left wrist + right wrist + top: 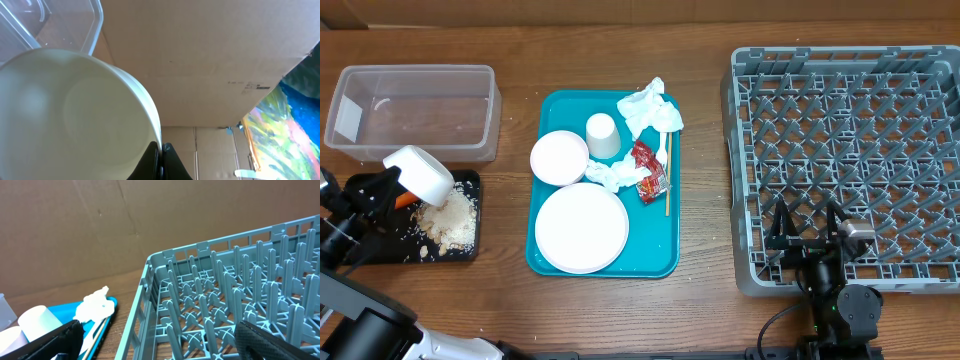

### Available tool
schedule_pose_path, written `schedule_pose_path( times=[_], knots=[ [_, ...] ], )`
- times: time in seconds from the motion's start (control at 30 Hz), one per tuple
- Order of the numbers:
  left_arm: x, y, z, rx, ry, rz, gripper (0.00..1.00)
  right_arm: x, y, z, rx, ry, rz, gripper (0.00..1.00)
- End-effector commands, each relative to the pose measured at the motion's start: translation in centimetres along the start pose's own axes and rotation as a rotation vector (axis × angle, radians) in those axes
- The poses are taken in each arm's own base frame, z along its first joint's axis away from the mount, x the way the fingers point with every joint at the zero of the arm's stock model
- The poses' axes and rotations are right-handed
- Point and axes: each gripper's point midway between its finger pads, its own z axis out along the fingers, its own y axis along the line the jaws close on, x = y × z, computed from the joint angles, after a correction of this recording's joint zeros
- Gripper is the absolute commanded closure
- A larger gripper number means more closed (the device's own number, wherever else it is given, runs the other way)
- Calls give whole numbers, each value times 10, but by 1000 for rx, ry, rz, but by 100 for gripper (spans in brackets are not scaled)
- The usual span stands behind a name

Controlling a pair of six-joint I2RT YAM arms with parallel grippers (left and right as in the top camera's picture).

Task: Sort waste into correct bins and load items into the dishwasher rack
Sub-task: 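Carry the bowl over the black tray and tip out its contents, then place the empty bowl back on the teal tray and release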

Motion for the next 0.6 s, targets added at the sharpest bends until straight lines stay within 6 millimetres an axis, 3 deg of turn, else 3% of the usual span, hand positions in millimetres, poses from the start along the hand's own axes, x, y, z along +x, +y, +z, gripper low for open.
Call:
schedule_pose_path(
  times=[0.0,0.1,0.27,0.43,0.57],
  knots=[
    [-4,-6,-2,46,-22,119,96,1,-2,0,10,-7,-8,0],
    [-1,1,-1,1,-4,122,96,1,-2,0,10,-7,-8,0],
    [11,-13,6,9,22,133,96,1,-2,0,10,-7,-8,0],
    [38,-52,28,21,105,306,96,1,-2,0,10,-7,-8,0],
    [78,-90,62,26,255,518,96,1,-2,0,10,-7,-8,0]
  ],
)
